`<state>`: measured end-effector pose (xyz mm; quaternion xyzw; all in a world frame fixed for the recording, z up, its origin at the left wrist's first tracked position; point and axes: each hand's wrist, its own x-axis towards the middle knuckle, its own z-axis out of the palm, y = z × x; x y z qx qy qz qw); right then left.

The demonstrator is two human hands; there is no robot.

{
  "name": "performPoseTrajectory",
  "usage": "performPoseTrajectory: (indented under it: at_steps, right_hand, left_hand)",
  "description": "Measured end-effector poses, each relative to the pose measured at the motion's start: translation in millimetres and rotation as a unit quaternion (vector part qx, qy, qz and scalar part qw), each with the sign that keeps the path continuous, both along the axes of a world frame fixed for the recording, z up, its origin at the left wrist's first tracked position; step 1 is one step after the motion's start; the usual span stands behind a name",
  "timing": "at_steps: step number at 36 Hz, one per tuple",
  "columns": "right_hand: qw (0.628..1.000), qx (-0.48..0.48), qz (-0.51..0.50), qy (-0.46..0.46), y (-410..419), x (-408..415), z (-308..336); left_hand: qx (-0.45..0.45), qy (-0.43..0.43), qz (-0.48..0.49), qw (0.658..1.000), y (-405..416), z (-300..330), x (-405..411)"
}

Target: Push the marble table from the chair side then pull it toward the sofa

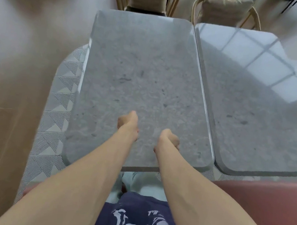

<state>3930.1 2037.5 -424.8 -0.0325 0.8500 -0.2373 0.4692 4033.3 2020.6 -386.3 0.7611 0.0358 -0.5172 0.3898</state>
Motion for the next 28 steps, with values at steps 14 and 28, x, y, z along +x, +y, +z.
performPoseTrajectory:
  at_steps: [14, 28]
  right_hand:
    - [0.886, -0.367, 0.082, -0.27, -143.7, 75.7, 117.0]
    - [0.792, -0.503, 0.238, -0.251, -201.0, 195.6, 162.9]
  left_hand:
    - [-0.314, -0.041, -0.141, 0.938, -99.3, 84.7, 94.0]
    - [-0.425, -0.074, -0.063, 0.9, -129.6, 100.9, 273.0]
